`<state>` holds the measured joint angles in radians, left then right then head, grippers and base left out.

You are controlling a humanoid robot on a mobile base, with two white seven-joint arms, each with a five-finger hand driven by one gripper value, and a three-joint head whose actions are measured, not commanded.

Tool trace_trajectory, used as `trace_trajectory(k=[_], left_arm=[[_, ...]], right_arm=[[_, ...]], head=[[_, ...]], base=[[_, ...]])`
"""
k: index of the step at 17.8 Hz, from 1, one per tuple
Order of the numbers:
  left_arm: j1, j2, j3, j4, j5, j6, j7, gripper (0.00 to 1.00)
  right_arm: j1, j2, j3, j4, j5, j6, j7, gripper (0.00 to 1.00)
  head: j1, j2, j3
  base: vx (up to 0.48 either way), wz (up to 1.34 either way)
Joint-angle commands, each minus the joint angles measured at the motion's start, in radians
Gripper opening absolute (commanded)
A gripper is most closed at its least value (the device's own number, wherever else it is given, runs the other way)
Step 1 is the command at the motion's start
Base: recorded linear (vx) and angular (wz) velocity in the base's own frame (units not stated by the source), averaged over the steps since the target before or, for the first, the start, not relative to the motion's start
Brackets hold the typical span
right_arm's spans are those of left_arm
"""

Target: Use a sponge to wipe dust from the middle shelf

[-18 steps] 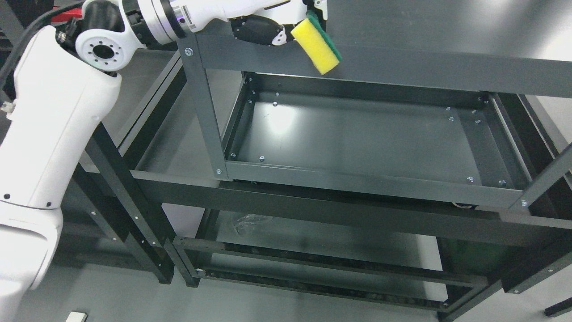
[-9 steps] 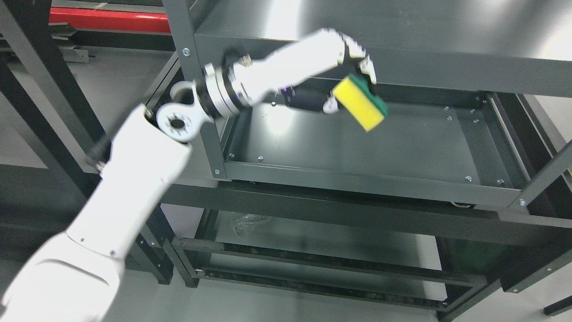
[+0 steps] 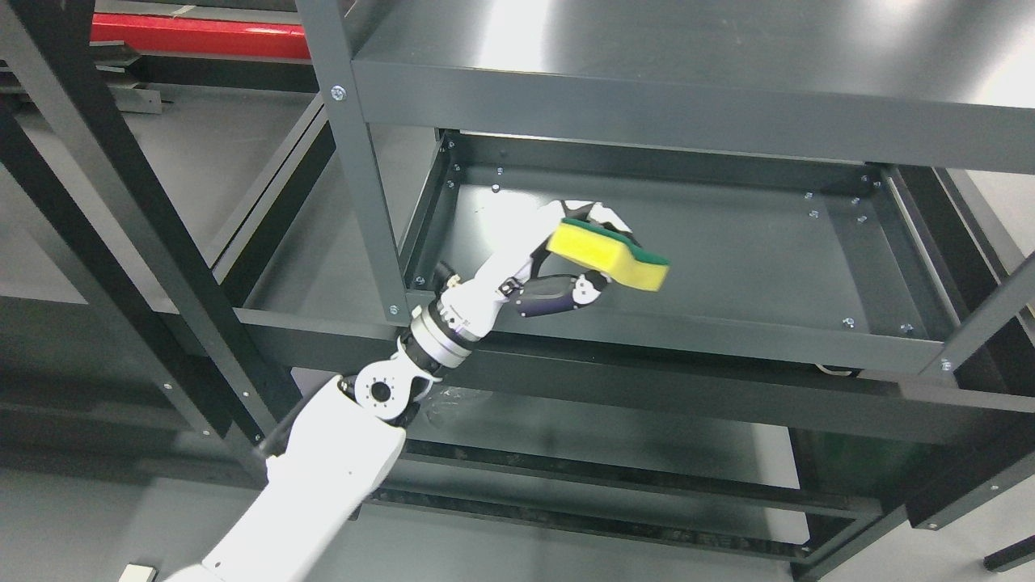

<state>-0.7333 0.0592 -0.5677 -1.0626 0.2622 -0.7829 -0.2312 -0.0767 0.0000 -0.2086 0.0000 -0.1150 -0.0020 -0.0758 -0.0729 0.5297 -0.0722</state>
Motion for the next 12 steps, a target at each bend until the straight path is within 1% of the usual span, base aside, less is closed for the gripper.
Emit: trace_trajectory(k=[1, 2, 3, 4, 5, 6, 7, 9, 12], left_arm=[[0.158, -0.042, 0.24, 0.058, 0.054, -0.003, 0.044, 0.0], [0.179, -0.042, 0.282, 0.047, 0.049, 0.019, 0.044, 0.0], [0.222, -0.042, 0.337, -0.036, 0.046, 0.15, 0.046, 0.0], [0.271, -0.042, 0.383, -0.204, 0.051, 0.327, 0.059, 0.01], [0.311, -0.042, 0.394, -0.346, 0.055, 0.452, 0.105, 0.03], [0.33, -0.042, 0.379, -0.405, 0.057, 0.471, 0.169, 0.02], [0.337, -0.042, 0.37, -0.428, 0.052, 0.473, 0.197, 0.01], [0.359, -0.042, 0.356, -0.464, 0.051, 0.473, 0.205, 0.01], [0.466, -0.042, 0.313, -0.601, 0.031, 0.484, 0.207, 0.01]], right_arm=[[0.0, -0.017, 0.0, -0.017, 0.0, 0.073, 0.004, 1.0], [0.0, -0.017, 0.0, -0.017, 0.0, 0.073, 0.004, 1.0], [0.0, -0.017, 0.0, -0.017, 0.0, 0.073, 0.004, 1.0], [0.0, -0.017, 0.0, -0.017, 0.0, 0.073, 0.004, 1.0], [0.0, -0.017, 0.0, -0.017, 0.0, 0.073, 0.004, 1.0], [0.0, -0.017, 0.0, -0.017, 0.0, 0.073, 0.004, 1.0], [0.0, -0.017, 0.0, -0.017, 0.0, 0.073, 0.004, 1.0], [0.0, -0.017, 0.0, -0.017, 0.0, 0.073, 0.004, 1.0], [0.0, -0.017, 0.0, -0.017, 0.0, 0.073, 0.004, 1.0]], head=[[0.0, 0.0, 0.0], [0.0, 0.0, 0.0], [0.0, 0.0, 0.0], [0.0, 0.0, 0.0], [0.0, 0.0, 0.0], [0.0, 0.0, 0.0], [0.0, 0.0, 0.0], [0.0, 0.0, 0.0], [0.0, 0.0, 0.0]], base=[[0.0, 0.0], [0.0, 0.0], [0.0, 0.0], [0.0, 0.0], [0.0, 0.0], [0.0, 0.0], [0.0, 0.0], [0.0, 0.0], [0.0, 0.0]])
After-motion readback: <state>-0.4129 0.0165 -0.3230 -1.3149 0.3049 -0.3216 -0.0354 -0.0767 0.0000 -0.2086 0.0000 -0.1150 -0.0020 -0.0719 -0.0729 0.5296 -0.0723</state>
